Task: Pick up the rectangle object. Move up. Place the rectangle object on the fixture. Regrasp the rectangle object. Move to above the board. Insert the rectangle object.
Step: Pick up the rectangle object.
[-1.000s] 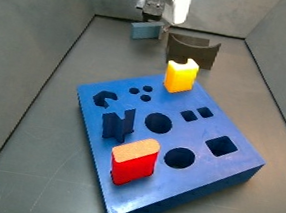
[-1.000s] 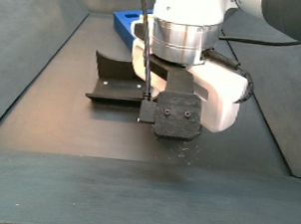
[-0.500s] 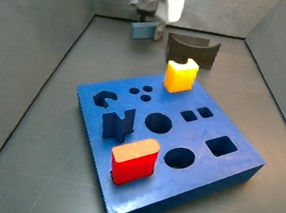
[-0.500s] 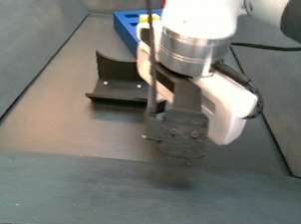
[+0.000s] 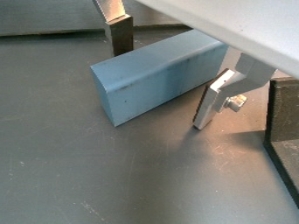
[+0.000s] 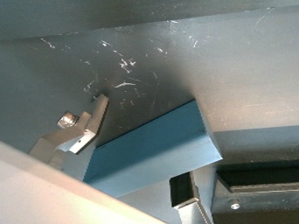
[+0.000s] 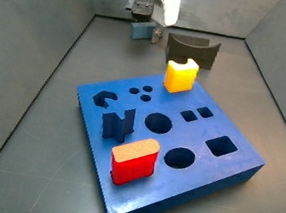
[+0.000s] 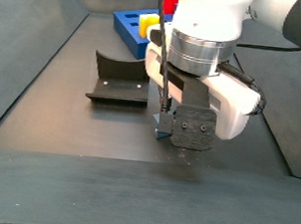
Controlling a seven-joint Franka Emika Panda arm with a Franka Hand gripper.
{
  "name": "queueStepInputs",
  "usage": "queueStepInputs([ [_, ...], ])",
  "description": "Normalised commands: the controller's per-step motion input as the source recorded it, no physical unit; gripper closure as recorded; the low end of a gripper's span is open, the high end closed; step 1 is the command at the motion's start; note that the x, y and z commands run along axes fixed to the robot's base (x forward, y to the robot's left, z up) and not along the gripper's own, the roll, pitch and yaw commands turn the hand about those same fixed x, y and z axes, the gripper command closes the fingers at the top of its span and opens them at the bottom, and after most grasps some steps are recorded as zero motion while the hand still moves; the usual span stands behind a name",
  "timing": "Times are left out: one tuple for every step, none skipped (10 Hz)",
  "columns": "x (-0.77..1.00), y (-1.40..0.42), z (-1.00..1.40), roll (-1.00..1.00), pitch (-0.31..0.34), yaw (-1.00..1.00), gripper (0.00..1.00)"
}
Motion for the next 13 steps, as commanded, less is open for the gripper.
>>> queueStepInputs([
  [-0.11,-0.02,0.08,0.00,-0.097,0.00,0.00],
  [-0.15,-0.02,0.09,0.00,-0.154,0.00,0.00],
  [0.00,0.00,0.00,0.00,0.000,0.00,1.00],
  [0.00,0.00,0.00,0.01,0.000,0.00,1.00],
  [0.00,0.00,0.00,0.12,0.049,0.00,1.00],
  [0.00,0.01,0.00,0.00,0.000,0.03,1.00],
  [0.00,0.10,0.34,0.00,0.000,0.11,1.00],
  [0.03,0.03,0.21,0.00,0.000,0.06,1.00],
  [0.00,0.00,-0.03,0.01,0.000,0.00,1.00],
  [0.00,0.00,-0.07,0.13,0.000,0.00,1.00],
  [-0.07,0.00,-0.25,0.23,-0.006,0.00,1.00],
  [-0.03,0.00,-0.43,0.16,-0.037,0.00,1.00],
  [0.00,0.00,-0.30,0.11,0.000,0.00,1.00],
])
